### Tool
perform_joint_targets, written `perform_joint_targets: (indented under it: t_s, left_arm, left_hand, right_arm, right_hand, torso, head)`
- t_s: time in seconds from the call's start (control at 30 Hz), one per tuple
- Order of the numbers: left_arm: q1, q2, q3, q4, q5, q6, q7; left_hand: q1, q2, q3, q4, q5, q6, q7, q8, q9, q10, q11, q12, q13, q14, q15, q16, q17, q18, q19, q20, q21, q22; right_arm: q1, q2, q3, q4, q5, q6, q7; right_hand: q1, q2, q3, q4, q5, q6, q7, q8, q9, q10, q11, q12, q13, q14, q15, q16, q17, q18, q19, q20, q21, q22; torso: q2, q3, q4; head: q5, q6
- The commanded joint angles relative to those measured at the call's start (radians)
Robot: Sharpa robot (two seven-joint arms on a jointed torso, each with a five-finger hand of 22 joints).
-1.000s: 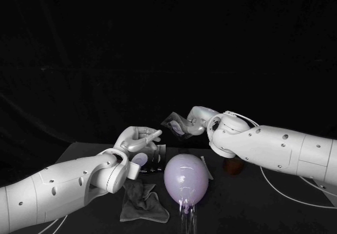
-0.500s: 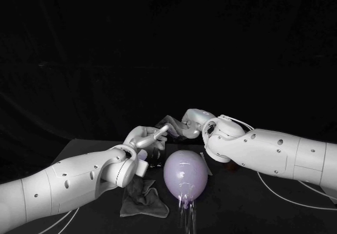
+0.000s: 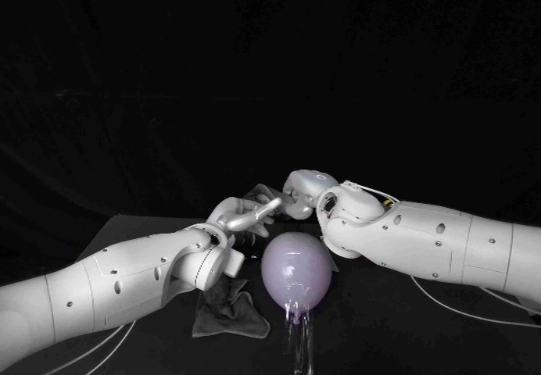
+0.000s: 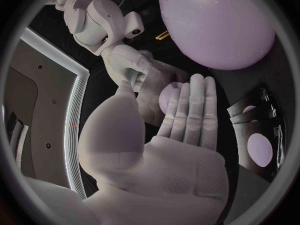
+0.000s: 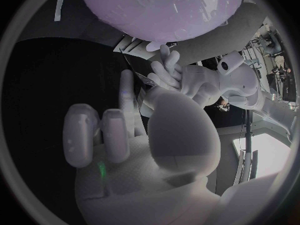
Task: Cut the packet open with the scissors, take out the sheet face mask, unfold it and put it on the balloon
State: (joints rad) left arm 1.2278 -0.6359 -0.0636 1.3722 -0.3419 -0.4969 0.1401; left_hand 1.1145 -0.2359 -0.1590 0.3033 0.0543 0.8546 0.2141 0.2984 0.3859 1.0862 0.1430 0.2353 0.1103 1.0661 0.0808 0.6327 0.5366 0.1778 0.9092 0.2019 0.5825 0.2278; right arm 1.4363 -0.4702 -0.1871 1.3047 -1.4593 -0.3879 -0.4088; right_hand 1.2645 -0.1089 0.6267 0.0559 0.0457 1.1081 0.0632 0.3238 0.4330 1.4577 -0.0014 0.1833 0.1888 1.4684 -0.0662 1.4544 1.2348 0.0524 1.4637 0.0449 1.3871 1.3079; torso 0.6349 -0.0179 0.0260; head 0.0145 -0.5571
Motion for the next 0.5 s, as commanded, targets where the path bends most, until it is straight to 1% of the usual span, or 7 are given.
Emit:
perform_joint_targets:
  t_s: [0.03,0.13,0.2,0.3,0.43,0.5]
  left_arm:
    - [0.003,0.006,0.002,0.002,-0.059,0.000,-0.046]
    - [0.004,0.009,0.002,0.004,-0.066,0.001,-0.051]
    - [0.004,0.011,0.002,0.005,-0.068,0.002,-0.054]
    - [0.004,0.014,0.002,0.003,-0.071,0.003,-0.064]
    - [0.005,0.017,0.002,-0.003,-0.073,0.009,-0.085]
    - [0.005,0.018,0.003,-0.005,-0.074,0.014,-0.098]
  left_hand:
    - [-0.002,-0.011,-0.007,-0.001,0.004,0.004,-0.004,0.005,0.001,-0.006,0.000,0.007,0.002,-0.010,0.002,-0.007,-0.002,0.001,-0.007,0.001,-0.004,-0.002]
    - [-0.009,-0.020,-0.015,0.000,0.004,0.003,-0.004,0.008,0.003,-0.008,0.000,0.007,0.001,-0.015,0.003,-0.013,-0.004,0.001,-0.011,0.003,-0.007,-0.003]
    - [-0.011,-0.021,-0.016,0.000,0.004,0.003,-0.004,0.008,0.003,-0.009,0.000,0.008,0.001,-0.016,0.003,-0.013,-0.004,0.001,-0.012,0.003,-0.008,-0.003]
    - [-0.038,-0.029,-0.024,0.000,0.004,0.001,-0.004,0.012,0.004,-0.010,0.001,0.009,0.001,-0.018,0.003,-0.018,-0.005,0.001,-0.015,0.006,-0.011,-0.005]
    - [-0.072,-0.033,-0.027,0.000,0.007,0.002,-0.005,0.017,0.007,-0.008,0.000,0.013,0.002,-0.017,0.003,-0.020,-0.006,0.002,-0.016,0.008,-0.013,-0.007]
    - [-0.086,-0.028,-0.022,0.000,0.008,0.004,-0.007,0.022,0.008,-0.005,-0.002,0.016,0.003,-0.015,0.001,-0.021,-0.006,0.003,-0.016,0.008,-0.013,-0.007]
  right_arm:
    - [-0.003,0.007,0.001,-0.003,-0.077,0.021,-0.020]
    - [-0.007,0.012,0.001,-0.006,-0.089,0.028,-0.025]
    - [-0.010,0.015,0.001,-0.006,-0.098,0.031,-0.028]
    - [-0.014,0.018,0.001,-0.002,-0.113,0.032,-0.031]
    - [-0.017,0.019,0.001,0.006,-0.141,0.030,-0.035]
    - [-0.018,0.019,0.001,0.010,-0.154,0.029,-0.037]
  right_hand:
    - [-0.003,0.004,0.030,-0.023,0.004,-0.001,-0.006,0.053,0.117,0.015,-0.008,0.001,0.002,0.040,-0.006,0.004,0.001,-0.012,0.024,-0.006,0.004,0.210]
    - [-0.004,0.004,0.032,-0.024,0.004,-0.002,-0.006,0.054,0.118,0.016,-0.008,0.001,0.002,0.041,-0.006,0.005,0.005,-0.013,0.024,-0.006,0.004,0.210]
    - [-0.004,0.003,0.034,-0.025,0.004,-0.002,-0.006,0.055,0.118,0.016,-0.008,0.001,0.003,0.041,-0.006,0.005,0.004,-0.012,0.024,-0.006,0.004,0.210]
    - [-0.004,0.003,0.034,-0.025,0.004,-0.002,-0.006,0.055,0.118,0.016,-0.008,0.001,0.003,0.041,-0.006,0.005,0.004,-0.012,0.024,-0.006,0.004,0.210]
    - [-0.005,0.003,0.036,-0.026,0.004,-0.002,-0.006,0.056,0.119,0.016,-0.008,0.001,0.003,0.041,-0.006,0.005,0.005,-0.013,0.024,-0.006,0.004,0.210]
    - [-0.006,0.003,0.038,-0.028,0.004,-0.002,-0.006,0.057,0.119,0.016,-0.008,0.001,0.004,0.042,-0.006,0.006,0.007,-0.013,0.024,-0.006,0.005,0.210]
  torso:
    - [0.001,-0.0007,0.0006]
    - [0.000,-0.0002,-0.0001]
    - [0.000,-0.0004,-0.0004]
    - [0.000,0.0003,-0.0012]
    - [-0.001,0.0010,-0.0008]
    - [-0.001,0.0008,-0.0012]
  head:
    - [-0.002,-0.004]
    - [-0.001,-0.006]
    - [0.000,-0.006]
    - [0.001,-0.009]
    - [0.001,-0.009]
    - [0.001,-0.009]
